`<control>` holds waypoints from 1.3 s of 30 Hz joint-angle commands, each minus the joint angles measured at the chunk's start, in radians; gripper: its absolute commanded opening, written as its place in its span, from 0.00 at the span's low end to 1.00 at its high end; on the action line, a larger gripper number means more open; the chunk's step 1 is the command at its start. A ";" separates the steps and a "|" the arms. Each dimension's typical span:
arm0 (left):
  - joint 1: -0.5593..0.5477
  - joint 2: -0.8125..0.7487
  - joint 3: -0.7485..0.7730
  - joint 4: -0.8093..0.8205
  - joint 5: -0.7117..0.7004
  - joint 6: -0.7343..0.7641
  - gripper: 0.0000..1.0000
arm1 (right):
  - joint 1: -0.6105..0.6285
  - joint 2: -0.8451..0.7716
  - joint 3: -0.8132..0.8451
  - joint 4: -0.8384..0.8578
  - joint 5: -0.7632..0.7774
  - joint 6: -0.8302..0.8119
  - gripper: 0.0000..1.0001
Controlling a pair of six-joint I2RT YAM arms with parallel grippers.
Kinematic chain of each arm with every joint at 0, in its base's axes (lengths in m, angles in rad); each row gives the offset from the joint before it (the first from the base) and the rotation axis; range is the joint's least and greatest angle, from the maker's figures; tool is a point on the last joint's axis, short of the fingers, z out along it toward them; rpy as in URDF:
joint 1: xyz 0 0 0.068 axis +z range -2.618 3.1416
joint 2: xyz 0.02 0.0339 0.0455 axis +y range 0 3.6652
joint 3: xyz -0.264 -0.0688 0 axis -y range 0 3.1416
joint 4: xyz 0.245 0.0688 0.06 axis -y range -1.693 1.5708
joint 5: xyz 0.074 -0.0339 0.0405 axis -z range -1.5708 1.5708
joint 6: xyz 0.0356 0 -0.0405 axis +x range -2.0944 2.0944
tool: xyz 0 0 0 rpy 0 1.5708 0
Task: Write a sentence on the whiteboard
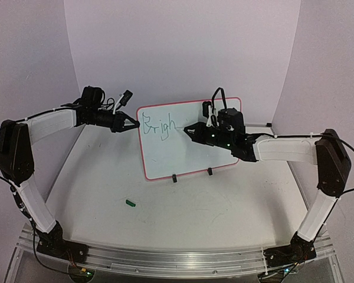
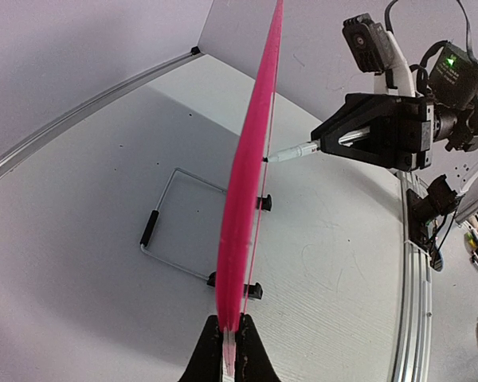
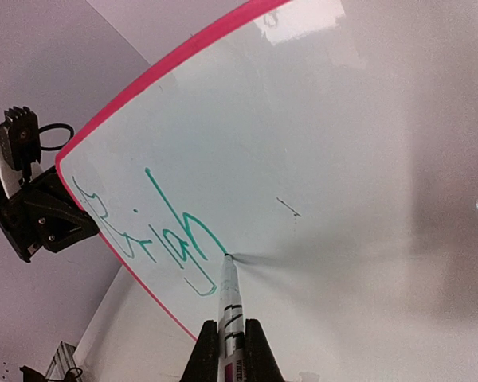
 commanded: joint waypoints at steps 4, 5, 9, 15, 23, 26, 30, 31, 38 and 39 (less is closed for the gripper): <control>-0.024 -0.030 0.021 -0.044 0.019 0.018 0.00 | -0.008 -0.047 -0.021 0.015 0.011 0.008 0.00; -0.024 -0.030 0.021 -0.044 0.018 0.019 0.00 | -0.007 -0.054 -0.019 0.015 0.004 0.005 0.00; -0.025 -0.030 0.021 -0.044 0.015 0.019 0.00 | -0.008 -0.086 -0.009 0.021 -0.054 -0.017 0.00; -0.026 -0.028 0.021 -0.044 0.013 0.019 0.00 | -0.008 -0.123 -0.005 0.016 -0.044 -0.019 0.00; -0.026 -0.027 0.021 -0.046 0.010 0.021 0.00 | -0.007 -0.073 0.028 -0.011 -0.012 -0.024 0.00; -0.026 -0.026 0.021 -0.046 0.011 0.022 0.00 | -0.009 -0.051 0.045 -0.019 -0.012 -0.029 0.00; -0.026 -0.024 0.021 -0.047 0.008 0.023 0.00 | -0.012 -0.030 0.060 -0.019 -0.011 -0.031 0.00; -0.026 -0.024 0.021 -0.048 0.008 0.024 0.00 | -0.012 -0.026 0.062 -0.019 -0.010 -0.031 0.00; -0.026 -0.024 0.023 -0.050 0.008 0.025 0.00 | -0.023 -0.013 0.069 -0.017 0.003 -0.028 0.00; -0.026 -0.024 0.023 -0.050 0.007 0.025 0.00 | -0.025 -0.012 0.068 -0.017 0.005 -0.027 0.00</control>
